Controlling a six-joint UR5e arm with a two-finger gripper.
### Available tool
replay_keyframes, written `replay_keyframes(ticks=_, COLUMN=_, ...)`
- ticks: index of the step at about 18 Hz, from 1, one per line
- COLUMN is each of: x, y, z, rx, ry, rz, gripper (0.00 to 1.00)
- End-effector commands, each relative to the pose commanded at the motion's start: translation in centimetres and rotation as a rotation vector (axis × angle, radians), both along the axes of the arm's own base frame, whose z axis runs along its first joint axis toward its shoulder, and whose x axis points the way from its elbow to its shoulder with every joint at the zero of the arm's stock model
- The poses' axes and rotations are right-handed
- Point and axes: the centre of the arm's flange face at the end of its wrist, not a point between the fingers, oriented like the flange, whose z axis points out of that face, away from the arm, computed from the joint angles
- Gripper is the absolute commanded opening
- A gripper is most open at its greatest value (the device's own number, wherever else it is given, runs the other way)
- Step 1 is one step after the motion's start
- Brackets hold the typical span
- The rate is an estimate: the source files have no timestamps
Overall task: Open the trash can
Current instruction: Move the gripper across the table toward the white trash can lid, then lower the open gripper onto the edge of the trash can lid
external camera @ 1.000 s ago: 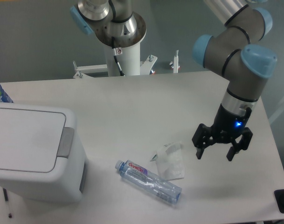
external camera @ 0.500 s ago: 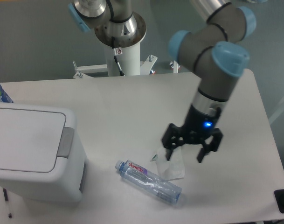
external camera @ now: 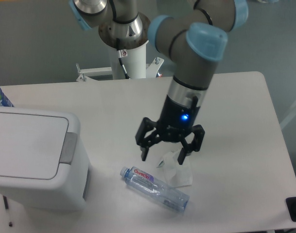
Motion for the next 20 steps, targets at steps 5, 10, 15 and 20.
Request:
replay_keyframes(ticks=5, x=2.1, y=1.8, z=2.6, rx=0.066, ry=-0.047, rz=-0.010, gripper=1.00)
replay_keyframes(ticks=10, x=7.0, y=3.3, z=4.8, rx=0.096, ry=-0.050, rz=-0.073, gripper=1.00)
replay_keyframes(ticks=15, x=8.4, y=3.1, z=2.7, rx=0.063, ry=-0.068, rz=-0.087, gripper=1.00)
replay_keyframes(ticks=20, x=8.6, y=2.9, z=1.4, rx=0.049, ry=-0.074, rz=-0.091, gripper=1.00)
